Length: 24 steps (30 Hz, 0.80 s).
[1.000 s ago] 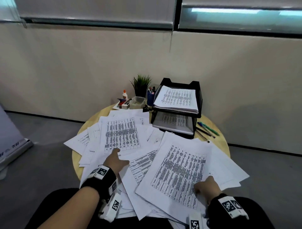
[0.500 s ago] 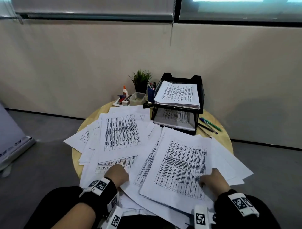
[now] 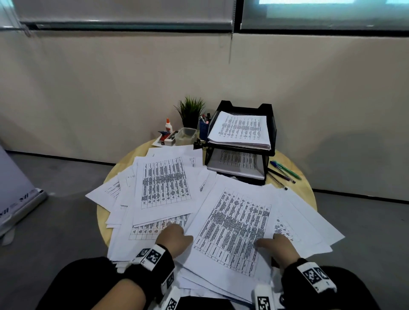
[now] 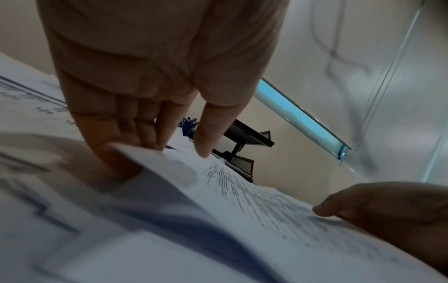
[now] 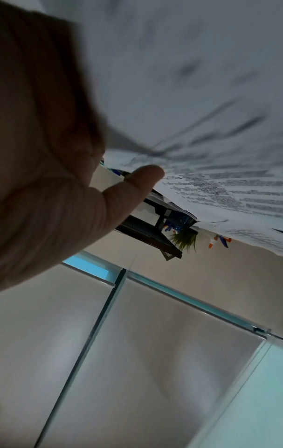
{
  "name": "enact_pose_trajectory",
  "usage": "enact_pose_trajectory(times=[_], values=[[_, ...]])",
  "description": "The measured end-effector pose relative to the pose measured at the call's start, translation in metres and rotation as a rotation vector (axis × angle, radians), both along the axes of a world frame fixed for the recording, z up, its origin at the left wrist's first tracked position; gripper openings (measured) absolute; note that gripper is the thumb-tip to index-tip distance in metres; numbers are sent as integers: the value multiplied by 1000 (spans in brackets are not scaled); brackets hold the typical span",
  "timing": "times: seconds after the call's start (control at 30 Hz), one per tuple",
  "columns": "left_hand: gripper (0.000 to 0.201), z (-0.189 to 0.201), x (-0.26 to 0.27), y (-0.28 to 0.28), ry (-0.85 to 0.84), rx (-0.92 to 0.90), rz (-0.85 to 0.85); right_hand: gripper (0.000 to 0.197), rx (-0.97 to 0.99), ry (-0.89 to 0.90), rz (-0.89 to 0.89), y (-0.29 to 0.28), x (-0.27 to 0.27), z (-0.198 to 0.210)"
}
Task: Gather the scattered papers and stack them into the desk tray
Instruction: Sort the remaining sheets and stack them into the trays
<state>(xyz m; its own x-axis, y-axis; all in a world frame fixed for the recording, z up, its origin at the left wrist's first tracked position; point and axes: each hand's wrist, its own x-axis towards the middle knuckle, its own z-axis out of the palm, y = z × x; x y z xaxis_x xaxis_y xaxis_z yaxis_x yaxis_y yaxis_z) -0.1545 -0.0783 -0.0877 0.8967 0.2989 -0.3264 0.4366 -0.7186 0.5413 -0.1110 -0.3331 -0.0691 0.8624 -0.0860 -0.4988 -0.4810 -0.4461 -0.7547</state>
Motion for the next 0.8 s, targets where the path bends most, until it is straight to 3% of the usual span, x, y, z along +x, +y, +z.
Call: enact_pose_trajectory(times=[0.1, 0.2, 0.23, 0.37, 0.47, 0.57, 0.63, 0.8], values=[[39, -4, 0, 1, -3, -72, -4, 27, 131, -23, -52, 0, -2, -1], [8, 2, 3, 8, -20, 8, -55, 10, 240, -26, -73, 3, -4, -2], [10, 4, 6, 12, -33, 63, -43, 13, 248, -28, -68, 5, -4, -4], [52, 5, 31, 33, -77, 189, -6, 18, 298, 10, -32, 12, -5, -12], [73, 4, 49, 44, 18, 220, -66, 27, 217, -168, -12, 3, -1, -6], [61, 4, 59, 51, 116, 311, -114, 36, 216, -272, 15, -19, 4, 1], [55, 3, 62, 53, 133, 392, -172, 37, 317, -278, -37, -32, 9, 4], [46, 4, 64, 55, 51, 547, -279, 41, 509, -271, -105, -50, 14, 14]])
